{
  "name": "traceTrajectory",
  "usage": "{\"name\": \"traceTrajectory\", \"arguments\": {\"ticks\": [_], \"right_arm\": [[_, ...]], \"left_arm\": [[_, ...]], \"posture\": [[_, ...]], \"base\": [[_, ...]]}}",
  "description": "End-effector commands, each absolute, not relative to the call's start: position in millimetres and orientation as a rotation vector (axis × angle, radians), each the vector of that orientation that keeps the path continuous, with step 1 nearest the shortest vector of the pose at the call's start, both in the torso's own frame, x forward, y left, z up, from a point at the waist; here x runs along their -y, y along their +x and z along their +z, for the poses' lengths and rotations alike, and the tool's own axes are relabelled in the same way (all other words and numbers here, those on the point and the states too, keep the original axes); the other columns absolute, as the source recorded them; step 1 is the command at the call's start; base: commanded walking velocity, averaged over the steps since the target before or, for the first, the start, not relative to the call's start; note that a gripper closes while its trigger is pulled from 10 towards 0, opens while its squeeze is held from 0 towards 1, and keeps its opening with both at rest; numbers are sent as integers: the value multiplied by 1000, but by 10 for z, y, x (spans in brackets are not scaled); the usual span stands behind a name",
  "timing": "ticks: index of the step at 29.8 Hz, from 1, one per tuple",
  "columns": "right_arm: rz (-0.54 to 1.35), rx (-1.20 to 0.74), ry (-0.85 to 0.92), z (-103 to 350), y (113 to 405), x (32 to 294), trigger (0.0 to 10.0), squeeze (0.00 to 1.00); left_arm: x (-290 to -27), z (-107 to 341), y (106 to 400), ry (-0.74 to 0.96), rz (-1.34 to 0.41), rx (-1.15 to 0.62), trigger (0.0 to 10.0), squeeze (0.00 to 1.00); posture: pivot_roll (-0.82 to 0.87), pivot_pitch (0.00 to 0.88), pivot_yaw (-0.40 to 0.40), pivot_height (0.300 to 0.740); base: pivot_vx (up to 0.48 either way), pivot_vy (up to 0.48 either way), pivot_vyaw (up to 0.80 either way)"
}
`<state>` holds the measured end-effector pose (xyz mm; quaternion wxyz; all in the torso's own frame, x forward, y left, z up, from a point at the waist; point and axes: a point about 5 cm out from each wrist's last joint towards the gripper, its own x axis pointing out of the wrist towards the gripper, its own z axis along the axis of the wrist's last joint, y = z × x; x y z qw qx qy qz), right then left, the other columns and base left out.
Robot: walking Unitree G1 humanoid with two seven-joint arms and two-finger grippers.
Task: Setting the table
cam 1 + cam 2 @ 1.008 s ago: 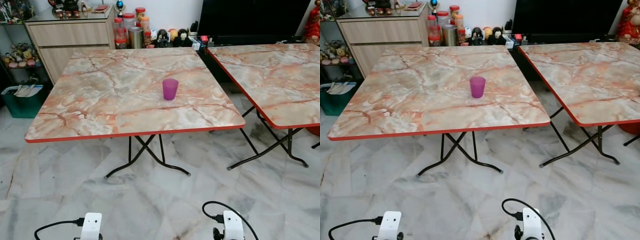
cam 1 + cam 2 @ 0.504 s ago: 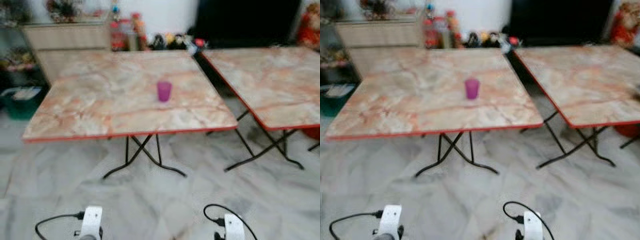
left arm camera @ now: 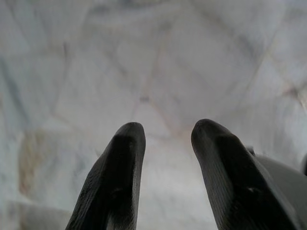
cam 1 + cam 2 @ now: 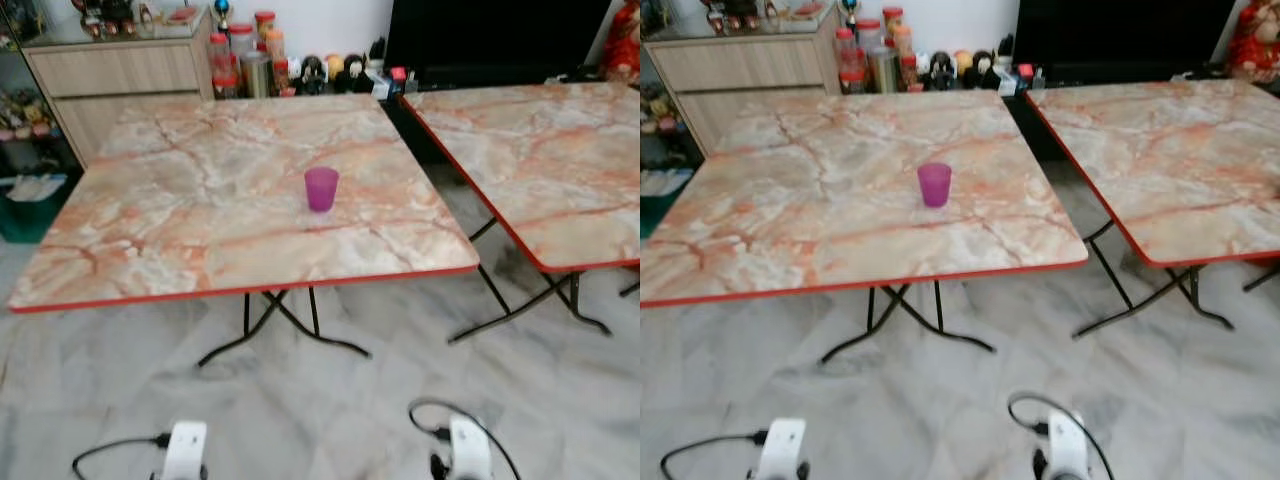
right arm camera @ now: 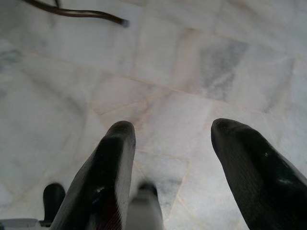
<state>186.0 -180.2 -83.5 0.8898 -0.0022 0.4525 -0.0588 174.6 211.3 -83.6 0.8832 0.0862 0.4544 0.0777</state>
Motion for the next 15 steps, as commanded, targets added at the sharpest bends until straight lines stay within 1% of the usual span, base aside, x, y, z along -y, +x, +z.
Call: {"name": "traceTrajectory", "arguments": {"ticks": [1, 15], "right_arm": [[-152, -969, -19, -870, 1757, 1925, 10000, 0], [-142, -970, -28, -870, 1754, 1928, 10000, 0]], "left_arm": [[-2023, -826, 1802, 157, 148, -934, 10000, 0], [-2009, -833, 1792, 159, 140, -938, 10000, 0]], "posture": [[-4, 0, -8, 740], [-7, 0, -7, 740]], "base": [[371, 0, 0], [375, 0, 0]]}}
